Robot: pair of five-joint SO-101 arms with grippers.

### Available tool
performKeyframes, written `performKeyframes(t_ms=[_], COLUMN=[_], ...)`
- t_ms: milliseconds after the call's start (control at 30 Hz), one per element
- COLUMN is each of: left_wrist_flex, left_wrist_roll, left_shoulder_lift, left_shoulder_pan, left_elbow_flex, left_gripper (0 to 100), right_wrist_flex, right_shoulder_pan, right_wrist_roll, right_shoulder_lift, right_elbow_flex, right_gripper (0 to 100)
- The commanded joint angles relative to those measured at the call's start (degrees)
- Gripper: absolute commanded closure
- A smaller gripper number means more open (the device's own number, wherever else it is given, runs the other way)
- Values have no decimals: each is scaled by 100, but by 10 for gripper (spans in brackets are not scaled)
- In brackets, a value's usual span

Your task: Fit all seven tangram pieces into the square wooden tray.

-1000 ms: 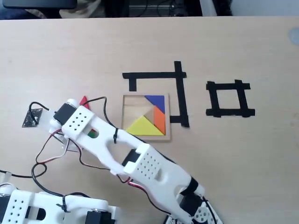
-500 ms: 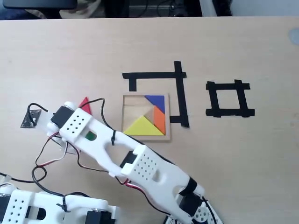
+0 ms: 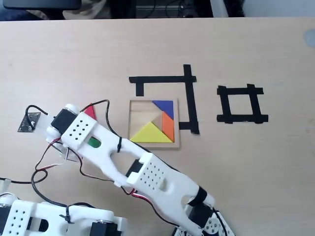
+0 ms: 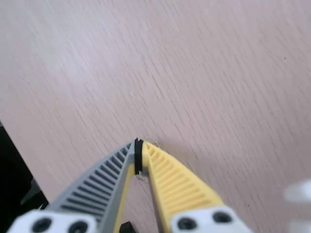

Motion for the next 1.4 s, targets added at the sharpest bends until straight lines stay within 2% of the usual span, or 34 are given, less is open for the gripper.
performKeyframes(t_ms=[0, 367, 567, 967, 1367], left_wrist_flex=[-62, -62, -70, -88, -88], left_wrist_roll=[35, 35, 35, 35, 44], left_shoulder_lift=[-62, -62, -62, -62, -62], left_shoulder_pan=[4, 4, 4, 13, 13], left_elbow_flex=[-242, -242, -242, -242, -242], left_gripper=[970, 970, 970, 970, 970], right_wrist_flex=[-18, -387, -545, -149, -185], right_shoulder_pan=[-105, -360, -193, -35, 9], right_wrist_roll=[-53, -44, -9, -9, -9], right_shoulder_lift=[-66, 347, 391, 418, 910], right_elbow_flex=[-198, -48, -57, -585, -637], right_gripper=[719, 719, 717, 719, 719])
